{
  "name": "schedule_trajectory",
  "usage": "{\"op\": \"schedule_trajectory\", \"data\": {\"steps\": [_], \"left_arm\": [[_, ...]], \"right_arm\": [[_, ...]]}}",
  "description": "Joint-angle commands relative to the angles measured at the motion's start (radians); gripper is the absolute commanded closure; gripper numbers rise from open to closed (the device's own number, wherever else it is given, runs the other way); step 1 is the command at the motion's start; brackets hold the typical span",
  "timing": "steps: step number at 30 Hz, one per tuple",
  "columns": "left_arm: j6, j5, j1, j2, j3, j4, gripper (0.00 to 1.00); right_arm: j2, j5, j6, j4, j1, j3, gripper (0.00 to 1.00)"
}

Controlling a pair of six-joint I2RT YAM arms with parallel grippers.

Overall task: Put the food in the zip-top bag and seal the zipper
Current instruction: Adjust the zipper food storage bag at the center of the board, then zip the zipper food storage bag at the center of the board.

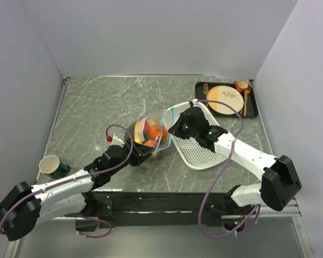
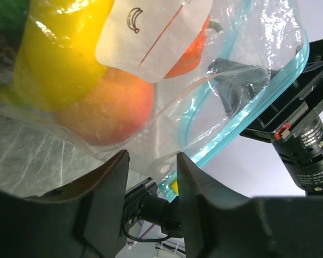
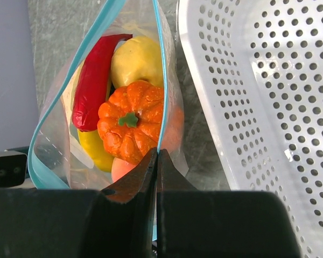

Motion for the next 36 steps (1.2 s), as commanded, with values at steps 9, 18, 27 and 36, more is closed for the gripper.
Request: {"op": "schedule_trajectory", "data": {"steps": [9,18,27,36], "left_arm": [[0.006,0.0,0.01,-0.013,0.057,0.024,0.79],[0.01,0.06,0.017,0.04,0.05,0.081,0.99],[0.022,0.076,0.017,0.026,0.01,0.143,0.99],[0.036,0.09,0.017,0.035,0.002,0.186,0.99]], "right_arm": [[0.003,0.008,-0.026,0.019,0.017,0.04,0.95],[-0.006,0.021,-0.038,0.011,0.022,0.043,0.95],[-0.068,0.15,-0.07,-0.083,0.022,0.058,0.38],[-0.324,0.15,0.031,-0.106,0.028,-0.087,0.31]]}}
